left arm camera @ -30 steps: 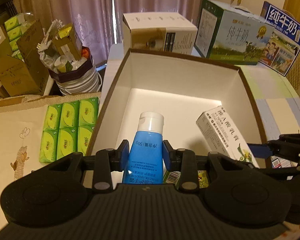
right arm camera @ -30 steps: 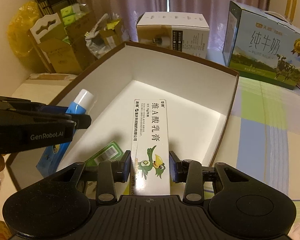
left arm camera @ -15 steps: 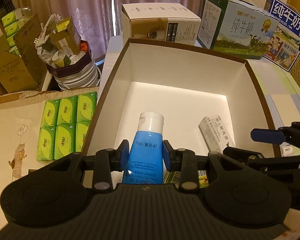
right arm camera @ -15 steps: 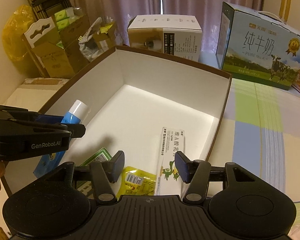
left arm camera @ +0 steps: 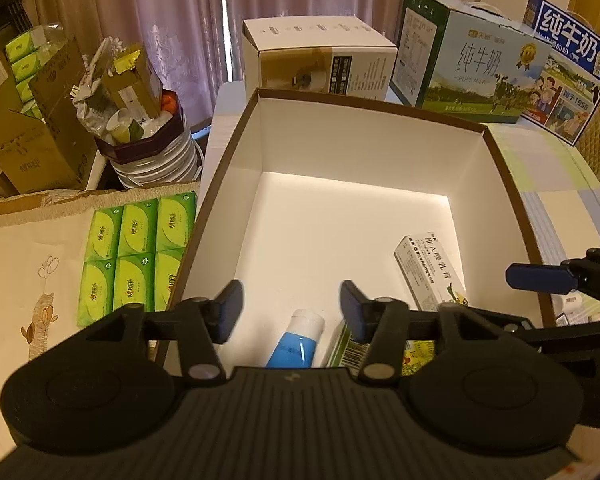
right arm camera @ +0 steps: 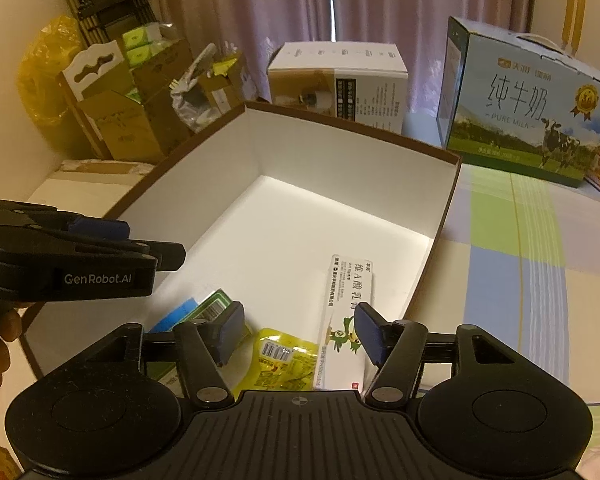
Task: Organize objects
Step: 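Open right tool over brown box releasing white box while left tool releases blue tube, then move both tools back over the items on the tablecloth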
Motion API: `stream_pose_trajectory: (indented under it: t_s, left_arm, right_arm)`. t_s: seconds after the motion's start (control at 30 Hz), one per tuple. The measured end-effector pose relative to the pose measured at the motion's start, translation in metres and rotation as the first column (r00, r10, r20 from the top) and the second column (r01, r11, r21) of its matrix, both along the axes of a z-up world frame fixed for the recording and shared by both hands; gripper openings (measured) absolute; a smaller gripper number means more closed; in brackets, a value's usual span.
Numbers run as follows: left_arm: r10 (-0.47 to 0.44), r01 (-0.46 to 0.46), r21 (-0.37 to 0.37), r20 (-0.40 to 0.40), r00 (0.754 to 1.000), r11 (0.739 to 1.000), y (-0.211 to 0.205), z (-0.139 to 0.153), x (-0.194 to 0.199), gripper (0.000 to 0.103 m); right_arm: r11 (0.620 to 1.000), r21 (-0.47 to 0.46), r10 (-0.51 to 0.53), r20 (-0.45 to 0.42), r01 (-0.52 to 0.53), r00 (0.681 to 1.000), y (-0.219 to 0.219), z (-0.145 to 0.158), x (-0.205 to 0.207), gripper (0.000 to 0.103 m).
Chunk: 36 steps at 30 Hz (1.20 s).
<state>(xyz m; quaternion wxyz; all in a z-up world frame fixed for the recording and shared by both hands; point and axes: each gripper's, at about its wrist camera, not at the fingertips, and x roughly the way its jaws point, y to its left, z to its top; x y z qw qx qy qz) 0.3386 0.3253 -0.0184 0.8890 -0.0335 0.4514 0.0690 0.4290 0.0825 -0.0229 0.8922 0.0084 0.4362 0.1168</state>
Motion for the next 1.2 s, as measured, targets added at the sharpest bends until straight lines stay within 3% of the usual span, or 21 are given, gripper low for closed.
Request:
stream_pose_trajectory:
  t_s: [0.57,1.2]
  left_arm:
    - [0.029,-0.03,0.01,0.076,0.997,1.0,-0.016,0.045,-0.056,0.07]
    - [0.049,-0.051,0.006,0.168,0.985,0.999,-0.076,0.081,-0.143,0.076]
  right_arm:
    - [0.996,0.074,0.038,0.088,-0.045,0.995,-0.017,0.04,-0.059,0.069]
    - [0.986,0.163,0.021,0.128,-0.041,0.992,-0.073,0.06,-0.15,0.071]
